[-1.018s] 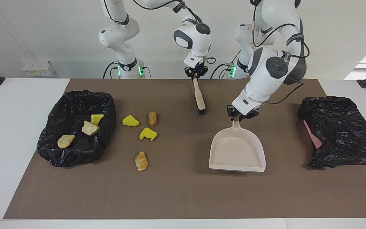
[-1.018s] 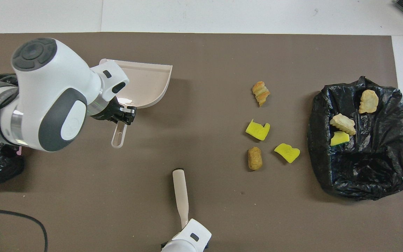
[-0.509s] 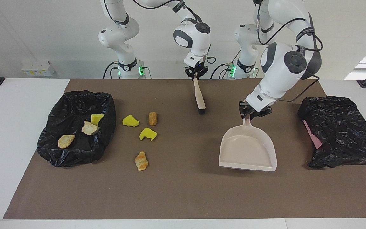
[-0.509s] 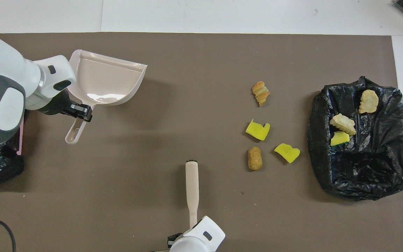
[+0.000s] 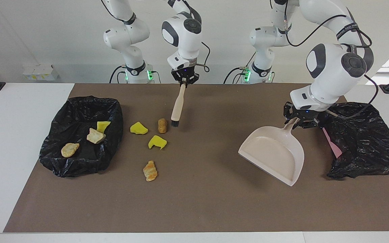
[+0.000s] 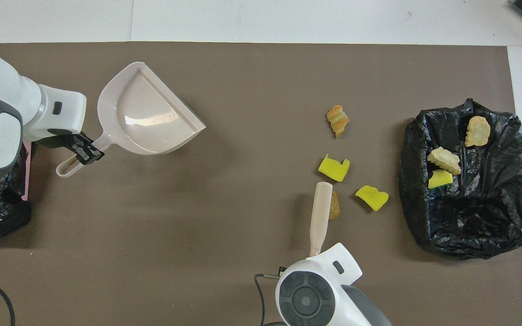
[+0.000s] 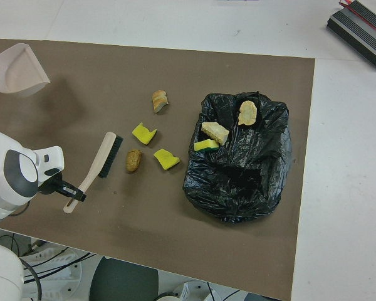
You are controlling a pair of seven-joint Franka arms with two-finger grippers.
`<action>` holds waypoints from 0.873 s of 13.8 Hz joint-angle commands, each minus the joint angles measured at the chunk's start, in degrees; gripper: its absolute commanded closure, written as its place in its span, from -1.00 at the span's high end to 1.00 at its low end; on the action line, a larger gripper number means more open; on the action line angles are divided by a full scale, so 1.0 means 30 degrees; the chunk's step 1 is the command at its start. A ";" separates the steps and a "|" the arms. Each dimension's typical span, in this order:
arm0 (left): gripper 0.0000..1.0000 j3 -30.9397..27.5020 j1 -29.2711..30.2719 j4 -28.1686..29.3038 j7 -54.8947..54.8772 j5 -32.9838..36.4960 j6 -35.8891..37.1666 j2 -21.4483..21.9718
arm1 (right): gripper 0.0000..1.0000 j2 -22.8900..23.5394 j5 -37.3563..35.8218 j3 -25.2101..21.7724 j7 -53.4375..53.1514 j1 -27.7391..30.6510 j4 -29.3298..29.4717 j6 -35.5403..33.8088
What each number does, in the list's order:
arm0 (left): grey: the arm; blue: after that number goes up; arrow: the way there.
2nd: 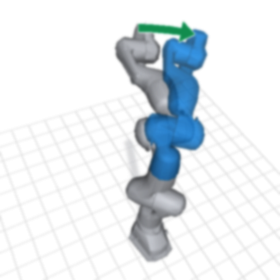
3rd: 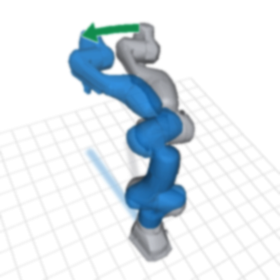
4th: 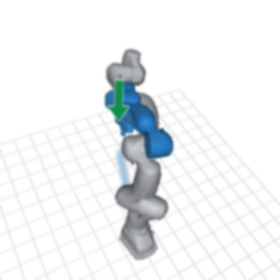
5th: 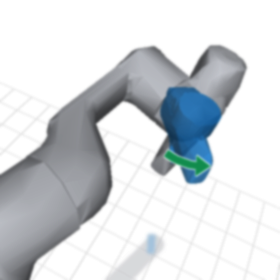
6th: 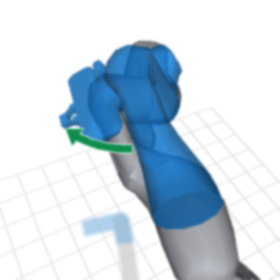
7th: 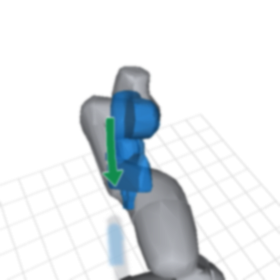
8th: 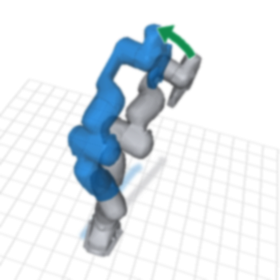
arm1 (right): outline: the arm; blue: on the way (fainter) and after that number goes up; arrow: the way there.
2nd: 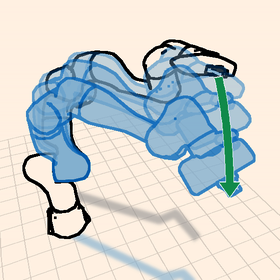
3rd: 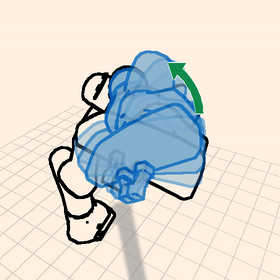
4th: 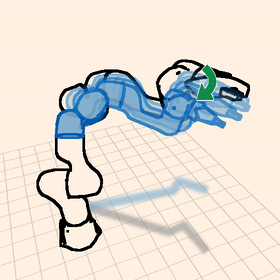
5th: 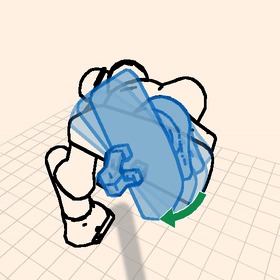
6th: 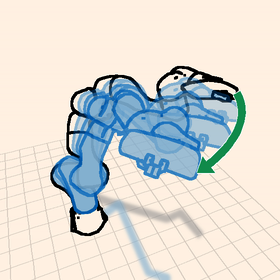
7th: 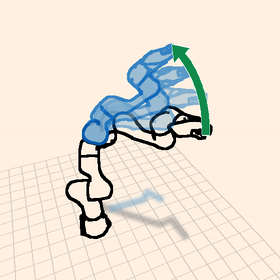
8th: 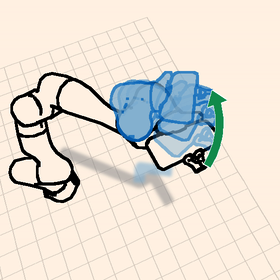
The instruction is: Sweep and dump trash in bin
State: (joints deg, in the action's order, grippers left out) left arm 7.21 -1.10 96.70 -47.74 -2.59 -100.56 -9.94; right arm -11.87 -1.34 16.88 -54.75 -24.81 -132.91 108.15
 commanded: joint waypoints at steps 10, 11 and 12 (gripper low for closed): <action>-1.00 0.0088 -0.5310 0.5583 -0.2641 0.2152 -0.3186 0.1378 | -1.00 -0.1137 -0.3391 0.0202 0.3215 0.5044 -0.2687 -0.0897; -1.00 0.0088 -0.5839 0.6024 -0.1731 0.2181 -0.3739 0.1379 | -1.00 -0.1255 -0.3391 0.0202 0.3364 0.5250 -0.3009 -0.0604; -1.00 0.0088 -0.6337 0.6493 -0.1461 0.2152 -0.4122 0.1408 | -1.00 -0.1315 -0.3391 0.0202 0.3569 0.5426 -0.3099 -0.0543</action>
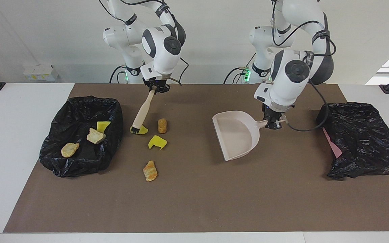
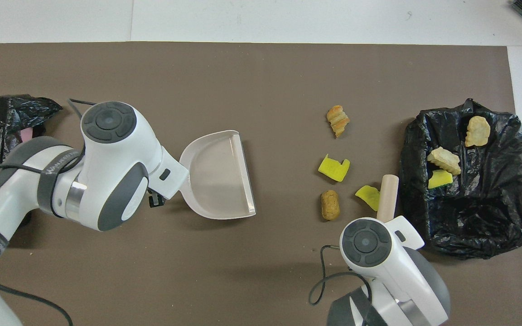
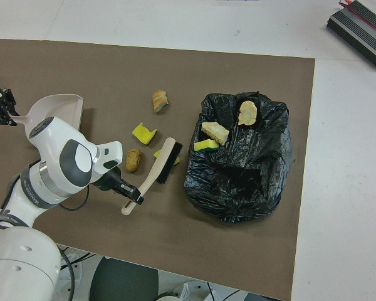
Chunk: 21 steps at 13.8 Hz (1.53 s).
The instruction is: Sweep and dump trash in bin
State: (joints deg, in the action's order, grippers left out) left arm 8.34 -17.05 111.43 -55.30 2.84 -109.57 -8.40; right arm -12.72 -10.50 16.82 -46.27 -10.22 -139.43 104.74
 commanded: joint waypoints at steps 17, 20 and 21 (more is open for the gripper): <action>-1.00 -0.0289 -0.3163 0.3522 0.5337 0.1044 -0.2147 0.1482 | -1.00 0.3302 0.4429 0.0370 0.4577 -0.1041 0.2180 0.3083; -1.00 -0.0289 -0.3075 0.3814 0.4988 0.1075 -0.2556 0.1570 | -1.00 0.3681 0.4847 0.0399 0.5872 -0.2649 0.2531 0.3228; -1.00 -0.0289 -0.3017 0.4047 0.4666 0.1075 -0.2790 0.1629 | -1.00 0.4147 0.5080 0.0370 0.5874 -0.3295 0.2880 0.3317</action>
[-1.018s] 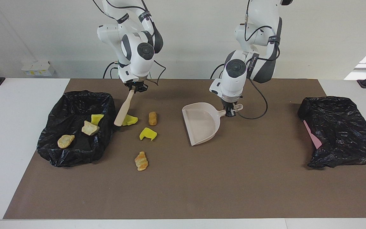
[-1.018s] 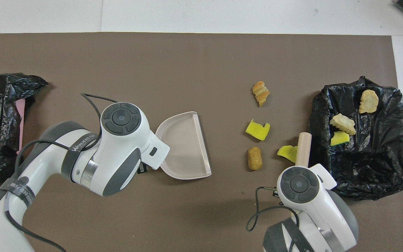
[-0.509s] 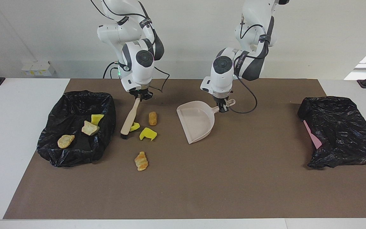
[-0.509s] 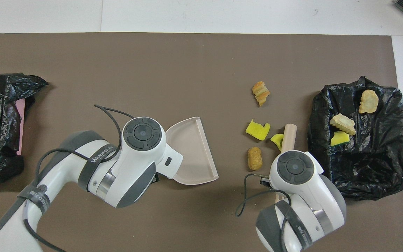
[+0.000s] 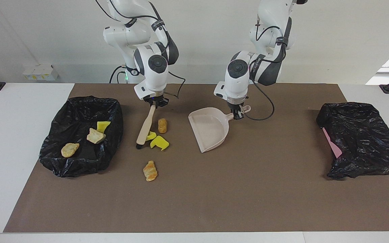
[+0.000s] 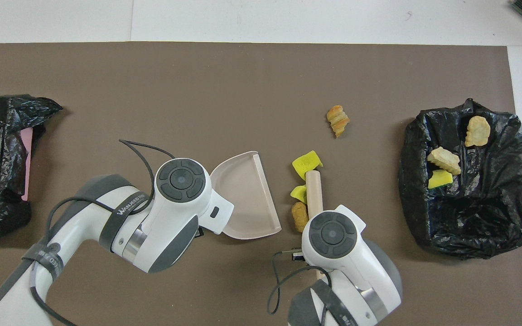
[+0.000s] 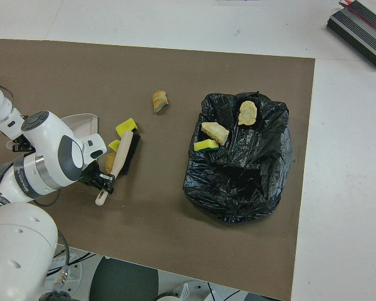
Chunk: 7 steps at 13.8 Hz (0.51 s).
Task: Sweep and dump trash in bin
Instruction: 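Sweep the yellow sponge pieces into the dustpan with the right gripper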
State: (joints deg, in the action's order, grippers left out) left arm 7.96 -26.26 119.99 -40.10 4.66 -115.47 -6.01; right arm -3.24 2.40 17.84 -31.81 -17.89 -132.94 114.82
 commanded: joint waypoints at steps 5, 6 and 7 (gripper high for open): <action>-1.00 -0.0133 0.0256 0.1751 -0.1339 0.0469 -0.2085 0.1009 | -1.00 0.1988 0.1513 0.0058 0.1054 -0.2587 0.3150 -0.0393; -1.00 -0.0133 0.0256 0.1809 -0.1398 0.0469 -0.2260 0.1009 | -1.00 0.2047 0.1513 0.0058 0.1025 -0.2880 0.3443 -0.0422; -1.00 -0.0133 0.0256 0.1897 -0.1601 0.0469 -0.2494 0.1009 | -1.00 0.2221 0.1484 0.0058 0.1025 -0.3173 0.3881 -0.0625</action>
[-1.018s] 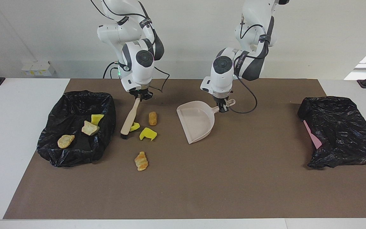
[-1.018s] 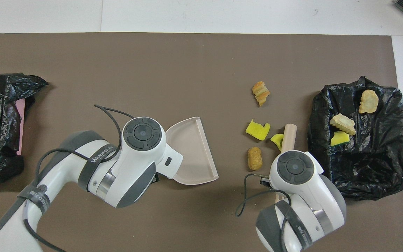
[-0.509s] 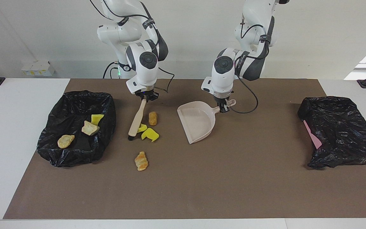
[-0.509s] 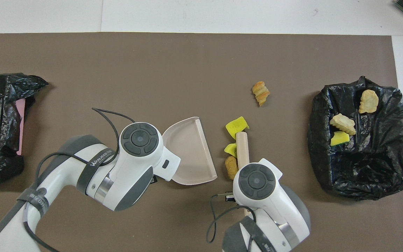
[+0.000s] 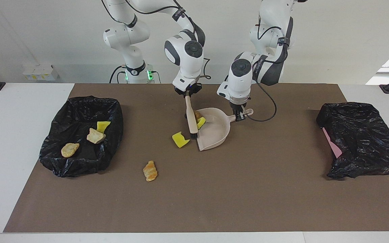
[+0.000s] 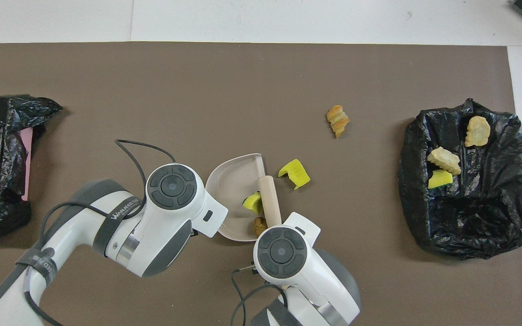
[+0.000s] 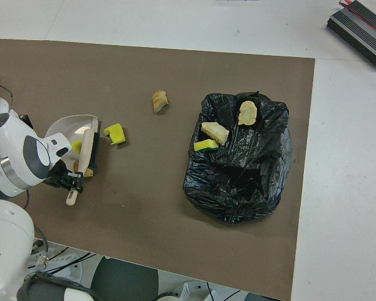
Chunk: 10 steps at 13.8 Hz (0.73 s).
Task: Sweep and dump trash in bin
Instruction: 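Sweep the yellow sponge pieces into the dustpan with the right gripper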
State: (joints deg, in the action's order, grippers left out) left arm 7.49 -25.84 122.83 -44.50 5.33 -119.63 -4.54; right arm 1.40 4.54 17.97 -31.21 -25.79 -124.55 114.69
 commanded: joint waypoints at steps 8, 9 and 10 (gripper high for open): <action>-1.00 0.0024 0.0846 0.0950 -0.0255 0.0217 -0.1313 0.0429 | -1.00 0.0938 -0.2121 -0.0158 0.1351 0.0595 0.4217 -0.3861; -1.00 0.0024 0.0849 0.0834 -0.0197 0.0159 -0.1226 0.0371 | -1.00 0.1375 -0.2420 -0.0158 0.1439 0.1179 0.4657 -0.3894; -1.00 0.0024 0.0907 0.0833 -0.0168 0.0042 -0.1225 0.0370 | -1.00 0.1757 -0.2713 -0.0187 0.1846 0.1852 0.4922 -0.3894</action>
State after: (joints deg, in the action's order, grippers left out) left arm 7.35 -24.12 123.73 -45.66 5.29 -121.65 -4.36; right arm 3.24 -1.58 17.11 -28.54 -23.68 -113.38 104.49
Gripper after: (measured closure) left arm 0.683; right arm 0.736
